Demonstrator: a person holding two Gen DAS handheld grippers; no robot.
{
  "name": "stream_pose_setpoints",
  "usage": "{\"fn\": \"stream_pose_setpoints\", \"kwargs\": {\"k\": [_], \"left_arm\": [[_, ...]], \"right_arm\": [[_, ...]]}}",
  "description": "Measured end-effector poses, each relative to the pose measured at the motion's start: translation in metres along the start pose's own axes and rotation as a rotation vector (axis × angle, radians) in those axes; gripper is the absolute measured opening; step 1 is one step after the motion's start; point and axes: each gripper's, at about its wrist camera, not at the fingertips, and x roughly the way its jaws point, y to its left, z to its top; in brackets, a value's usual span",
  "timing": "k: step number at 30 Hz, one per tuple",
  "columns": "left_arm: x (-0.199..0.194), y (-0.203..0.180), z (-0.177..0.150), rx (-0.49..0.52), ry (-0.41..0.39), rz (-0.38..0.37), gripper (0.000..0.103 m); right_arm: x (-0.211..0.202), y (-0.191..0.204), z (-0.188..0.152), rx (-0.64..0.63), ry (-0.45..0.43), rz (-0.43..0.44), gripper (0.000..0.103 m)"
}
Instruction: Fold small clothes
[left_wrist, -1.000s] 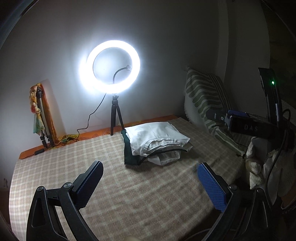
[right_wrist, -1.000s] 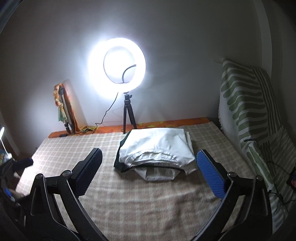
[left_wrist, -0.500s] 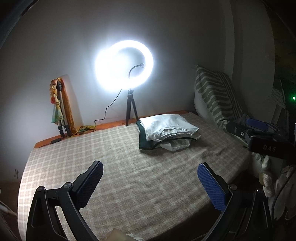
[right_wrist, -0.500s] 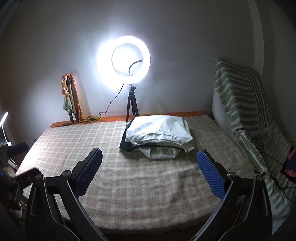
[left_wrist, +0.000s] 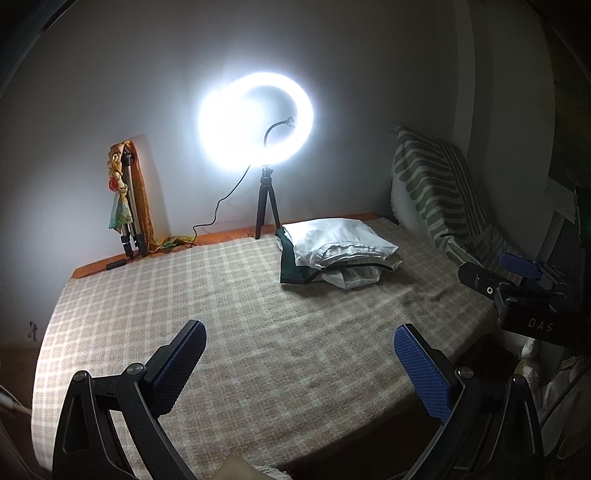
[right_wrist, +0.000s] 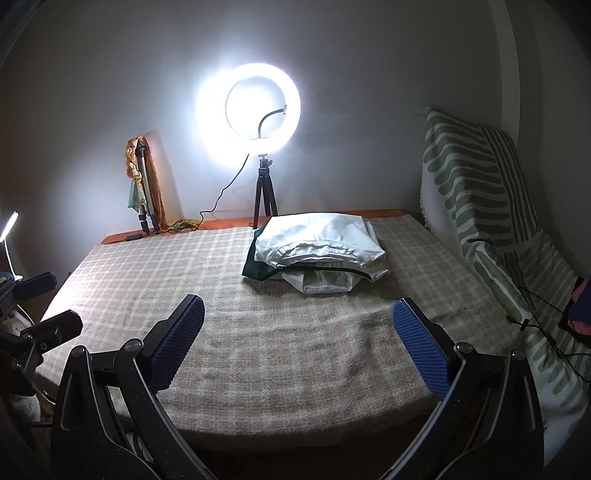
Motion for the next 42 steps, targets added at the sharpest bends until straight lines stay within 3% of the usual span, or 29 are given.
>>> {"fn": "stream_pose_setpoints", "kwargs": {"k": [42], "left_arm": [[-0.0066, -0.0074, -0.0001, 0.016, 0.0, -0.017, 0.102]], "right_arm": [[-0.0065, 0.0035, 0.0011, -0.004, -0.008, -0.004, 0.103]]}}
